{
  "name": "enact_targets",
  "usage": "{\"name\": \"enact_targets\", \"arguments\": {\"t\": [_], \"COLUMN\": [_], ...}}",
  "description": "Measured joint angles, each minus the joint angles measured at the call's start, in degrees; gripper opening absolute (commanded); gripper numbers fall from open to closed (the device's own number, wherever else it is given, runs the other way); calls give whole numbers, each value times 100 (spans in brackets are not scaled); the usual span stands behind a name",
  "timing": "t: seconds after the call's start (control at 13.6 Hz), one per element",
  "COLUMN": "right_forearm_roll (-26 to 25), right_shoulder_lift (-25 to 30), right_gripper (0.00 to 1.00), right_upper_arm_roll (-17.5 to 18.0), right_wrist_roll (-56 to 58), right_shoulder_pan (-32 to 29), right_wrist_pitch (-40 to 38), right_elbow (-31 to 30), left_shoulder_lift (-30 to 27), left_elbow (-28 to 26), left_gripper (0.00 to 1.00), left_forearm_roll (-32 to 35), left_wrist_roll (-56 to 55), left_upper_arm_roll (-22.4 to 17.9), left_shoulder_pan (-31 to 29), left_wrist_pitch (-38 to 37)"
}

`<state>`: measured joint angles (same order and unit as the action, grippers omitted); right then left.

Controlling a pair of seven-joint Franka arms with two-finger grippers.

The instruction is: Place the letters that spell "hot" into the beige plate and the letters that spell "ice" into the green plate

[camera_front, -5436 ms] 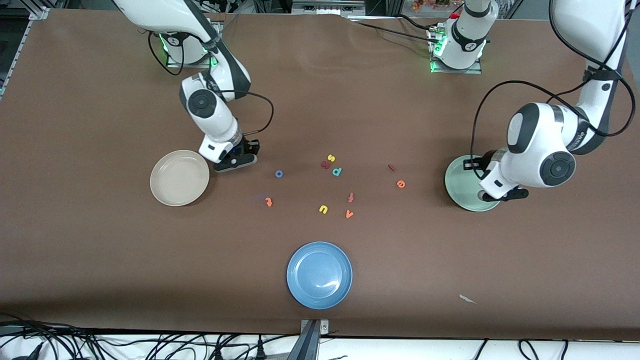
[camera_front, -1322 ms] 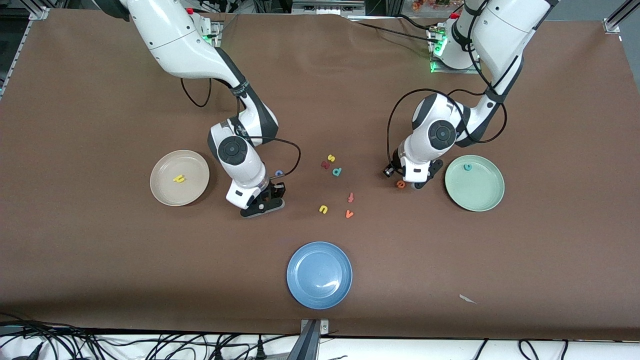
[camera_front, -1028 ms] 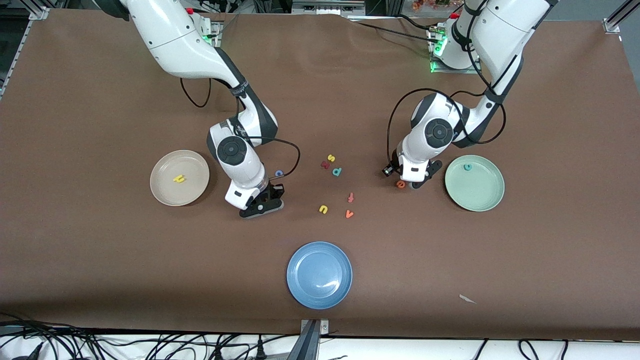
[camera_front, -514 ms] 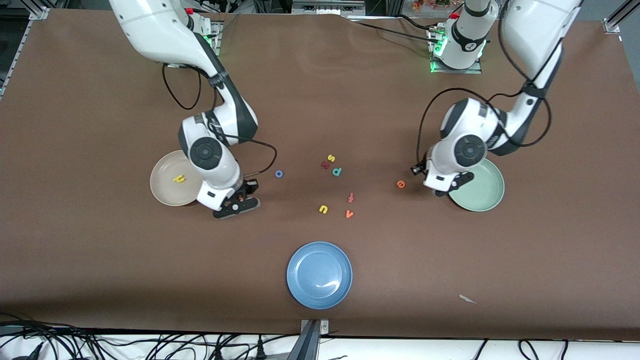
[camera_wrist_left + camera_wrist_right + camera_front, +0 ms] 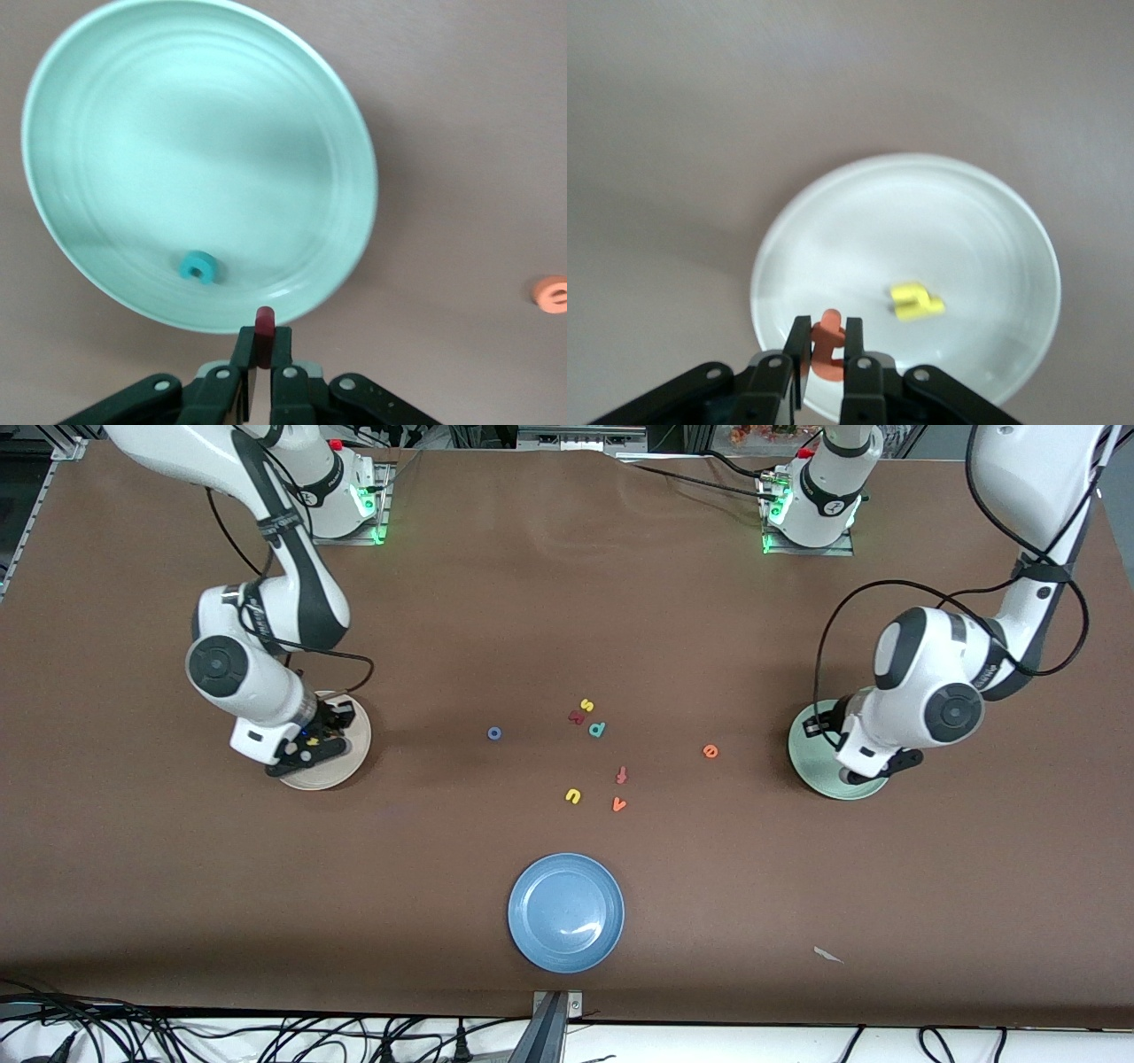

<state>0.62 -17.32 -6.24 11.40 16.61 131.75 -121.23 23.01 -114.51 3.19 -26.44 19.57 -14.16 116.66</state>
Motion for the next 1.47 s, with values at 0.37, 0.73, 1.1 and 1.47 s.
{"name": "enact_targets", "arguments": {"t": [0.37, 0.73, 1.1, 1.47], "right_forearm_roll": [0, 3, 13, 12], "right_shoulder_lift": [239, 270, 242, -212], "right_gripper": [99, 99, 99, 99], "right_upper_arm_roll": [48, 92, 940, 1286], "right_wrist_roll": [-18, -132, -1732, -3381], "right_shoulder_pan": [-78, -78, -36, 694], "right_wrist_pitch": [487, 496, 551, 647], "right_elbow": [-697, -698, -532, 96], "left_shoulder_lift": [210, 221, 243, 525], "left_elbow": [111, 406, 561, 552], "left_gripper": [82, 83, 69, 76], "left_forearm_roll": [0, -403, -501, -534], "left_wrist_roll": [118, -559, -1830, -2543], "left_upper_arm_roll": [31, 72, 104, 111], "left_shoulder_pan": [-84, -29, 603, 1179], "left_wrist_pitch": [5, 8, 232, 828]}}
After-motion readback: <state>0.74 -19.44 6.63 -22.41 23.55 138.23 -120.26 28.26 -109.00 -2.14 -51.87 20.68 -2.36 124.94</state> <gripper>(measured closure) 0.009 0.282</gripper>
